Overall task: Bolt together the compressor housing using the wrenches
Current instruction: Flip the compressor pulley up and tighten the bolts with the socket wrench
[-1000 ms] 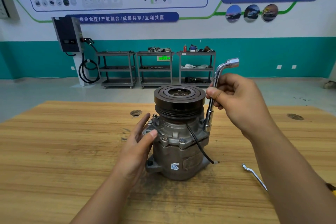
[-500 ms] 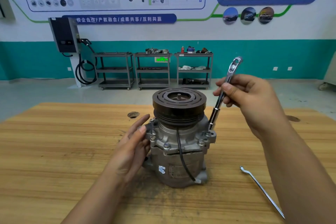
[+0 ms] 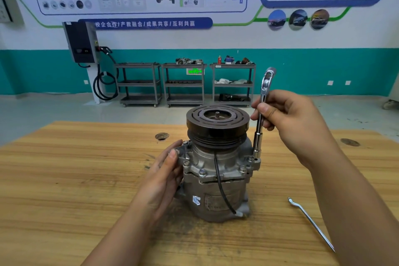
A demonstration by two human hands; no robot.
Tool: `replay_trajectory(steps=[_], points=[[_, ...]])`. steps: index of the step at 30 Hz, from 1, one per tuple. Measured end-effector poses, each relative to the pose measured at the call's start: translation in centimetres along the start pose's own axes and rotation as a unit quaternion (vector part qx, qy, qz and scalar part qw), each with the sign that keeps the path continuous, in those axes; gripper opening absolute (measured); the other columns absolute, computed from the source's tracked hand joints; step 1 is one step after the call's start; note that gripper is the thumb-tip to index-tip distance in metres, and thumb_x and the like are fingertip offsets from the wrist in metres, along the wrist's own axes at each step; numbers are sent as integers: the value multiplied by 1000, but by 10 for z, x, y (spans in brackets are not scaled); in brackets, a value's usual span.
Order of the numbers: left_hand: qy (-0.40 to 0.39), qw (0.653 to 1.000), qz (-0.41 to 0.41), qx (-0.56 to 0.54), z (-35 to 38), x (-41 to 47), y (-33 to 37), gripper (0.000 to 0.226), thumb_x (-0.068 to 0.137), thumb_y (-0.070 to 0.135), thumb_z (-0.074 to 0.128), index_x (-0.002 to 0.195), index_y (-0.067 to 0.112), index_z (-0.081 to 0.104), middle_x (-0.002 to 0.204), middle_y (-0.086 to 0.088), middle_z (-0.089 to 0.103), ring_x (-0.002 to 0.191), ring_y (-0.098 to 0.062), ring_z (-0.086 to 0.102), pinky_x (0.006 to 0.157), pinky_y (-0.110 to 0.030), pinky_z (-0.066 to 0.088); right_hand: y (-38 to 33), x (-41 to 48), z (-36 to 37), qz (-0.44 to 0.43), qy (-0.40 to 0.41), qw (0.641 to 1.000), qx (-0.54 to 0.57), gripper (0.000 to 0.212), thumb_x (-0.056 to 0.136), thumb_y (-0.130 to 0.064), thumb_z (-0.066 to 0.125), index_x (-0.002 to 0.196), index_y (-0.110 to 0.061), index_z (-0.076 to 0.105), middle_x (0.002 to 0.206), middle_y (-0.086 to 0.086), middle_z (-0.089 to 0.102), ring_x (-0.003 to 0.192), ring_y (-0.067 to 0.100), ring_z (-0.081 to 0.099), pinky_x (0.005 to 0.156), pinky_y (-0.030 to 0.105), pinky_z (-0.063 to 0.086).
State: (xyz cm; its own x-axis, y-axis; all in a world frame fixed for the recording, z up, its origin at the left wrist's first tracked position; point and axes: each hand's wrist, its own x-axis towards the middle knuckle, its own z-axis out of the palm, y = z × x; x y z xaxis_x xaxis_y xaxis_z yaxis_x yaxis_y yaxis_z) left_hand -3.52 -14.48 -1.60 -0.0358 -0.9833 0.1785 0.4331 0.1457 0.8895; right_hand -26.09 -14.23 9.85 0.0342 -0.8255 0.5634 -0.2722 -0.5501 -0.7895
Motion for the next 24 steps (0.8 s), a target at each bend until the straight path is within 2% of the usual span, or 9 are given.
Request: replay_trajectory(steps=[7, 16, 20, 24], points=[[-6, 1000, -3, 11, 0, -1, 1, 49, 83, 31, 50, 130, 16, 52, 122, -15, 63, 110, -26, 59, 104, -44, 39, 1, 0, -3, 11, -7, 1000, 6, 21, 94, -4, 51, 86, -20, 62, 67, -8, 70, 53, 2, 53, 53, 15, 47], [-11, 1000, 0, 12, 0, -1, 0, 49, 84, 30, 49, 130, 15, 52, 120, -13, 64, 103, -21, 63, 101, -41, 42, 2, 0, -2, 10, -1, 1000, -24, 16, 89, -9, 60, 81, -22, 62, 66, -4, 69, 54, 4, 57, 53, 16, 49], [-12, 1000, 3, 19, -2, 0, -1, 49, 84, 32, 50, 130, 16, 52, 122, -14, 63, 108, -24, 61, 100, -41, 43, 0, -1, 2, -2, 19, 999, -28, 16, 88, -8, 62, 79, -21, 61, 71, 0, 67, 52, -4, 58, 49, 11, 44], [-14, 1000, -1, 16, -4, 1, -3, 51, 84, 33, 51, 132, 16, 50, 127, -14, 60, 118, -29, 55, 105, -47, 39, -3, -3, 4, -6, 45, 999, -13, 18, 88, -8, 62, 79, -24, 61, 72, -1, 67, 52, -6, 58, 49, 9, 43]])
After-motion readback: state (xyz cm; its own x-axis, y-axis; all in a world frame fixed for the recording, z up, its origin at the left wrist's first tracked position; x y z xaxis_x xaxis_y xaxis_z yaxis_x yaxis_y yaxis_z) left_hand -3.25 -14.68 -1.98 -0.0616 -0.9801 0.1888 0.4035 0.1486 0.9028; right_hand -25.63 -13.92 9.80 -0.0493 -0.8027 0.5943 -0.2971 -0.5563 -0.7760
